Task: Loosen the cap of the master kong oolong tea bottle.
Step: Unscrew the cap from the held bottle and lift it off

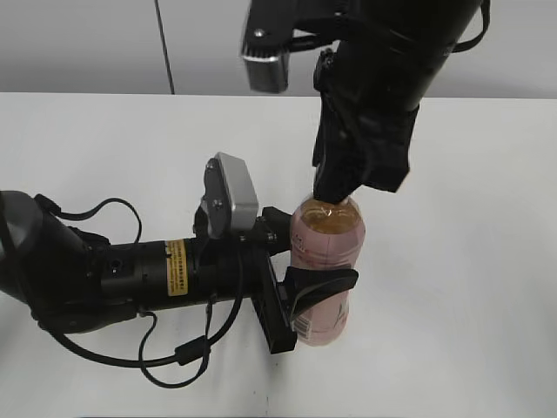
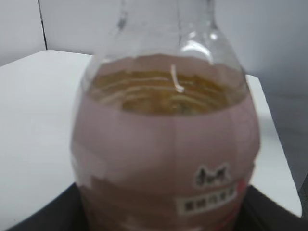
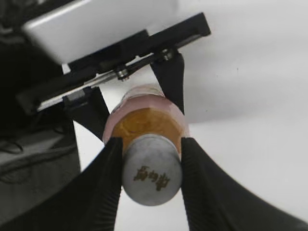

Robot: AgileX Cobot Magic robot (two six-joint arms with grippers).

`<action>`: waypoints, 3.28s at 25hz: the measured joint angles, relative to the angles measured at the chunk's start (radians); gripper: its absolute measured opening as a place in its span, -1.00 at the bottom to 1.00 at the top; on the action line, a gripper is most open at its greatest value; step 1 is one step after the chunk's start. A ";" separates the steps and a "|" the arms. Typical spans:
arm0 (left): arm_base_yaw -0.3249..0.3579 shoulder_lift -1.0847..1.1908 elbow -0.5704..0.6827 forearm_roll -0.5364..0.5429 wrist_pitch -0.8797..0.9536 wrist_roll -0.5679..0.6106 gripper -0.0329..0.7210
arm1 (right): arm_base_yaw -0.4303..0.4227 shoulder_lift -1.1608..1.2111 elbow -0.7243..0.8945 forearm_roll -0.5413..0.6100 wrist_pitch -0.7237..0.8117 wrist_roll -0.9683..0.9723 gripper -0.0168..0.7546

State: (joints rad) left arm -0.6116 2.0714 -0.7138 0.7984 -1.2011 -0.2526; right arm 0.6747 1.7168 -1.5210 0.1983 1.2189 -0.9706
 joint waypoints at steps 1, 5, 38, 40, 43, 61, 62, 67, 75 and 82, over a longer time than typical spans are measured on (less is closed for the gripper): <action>0.000 0.000 0.000 0.000 0.000 0.002 0.12 | 0.000 0.000 0.000 0.000 0.002 -0.089 -0.23; 0.000 0.000 0.000 0.000 0.001 0.002 0.12 | 0.001 0.000 0.000 -0.022 0.006 -0.253 -0.23; 0.000 0.000 -0.001 -0.003 0.001 -0.003 0.12 | 0.004 -0.055 0.039 -0.029 0.005 1.148 0.29; 0.000 0.000 -0.001 -0.003 0.001 -0.003 0.12 | 0.004 -0.057 0.039 -0.028 0.005 1.149 0.29; 0.000 0.000 -0.001 -0.003 0.000 -0.003 0.12 | 0.004 -0.057 0.039 -0.014 0.004 1.149 0.28; 0.000 0.000 -0.001 -0.005 0.000 -0.003 0.12 | 0.004 -0.033 0.039 -0.009 0.004 1.027 -0.22; 0.000 0.000 -0.001 -0.005 0.000 -0.003 0.12 | 0.004 -0.033 0.039 -0.009 0.004 0.979 -0.22; 0.000 0.000 -0.001 -0.004 0.000 -0.002 0.12 | 0.004 -0.033 0.039 -0.017 0.004 0.696 -0.22; 0.000 0.000 0.000 0.004 0.000 0.008 0.12 | 0.003 -0.033 0.039 -0.032 0.004 -0.020 -0.23; 0.000 0.000 0.000 0.004 0.001 0.010 0.12 | 0.003 -0.033 0.039 -0.065 0.001 -0.308 -0.23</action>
State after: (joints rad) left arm -0.6116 2.0714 -0.7137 0.8024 -1.2001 -0.2422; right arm 0.6781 1.6833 -1.4823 0.1331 1.2202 -1.2786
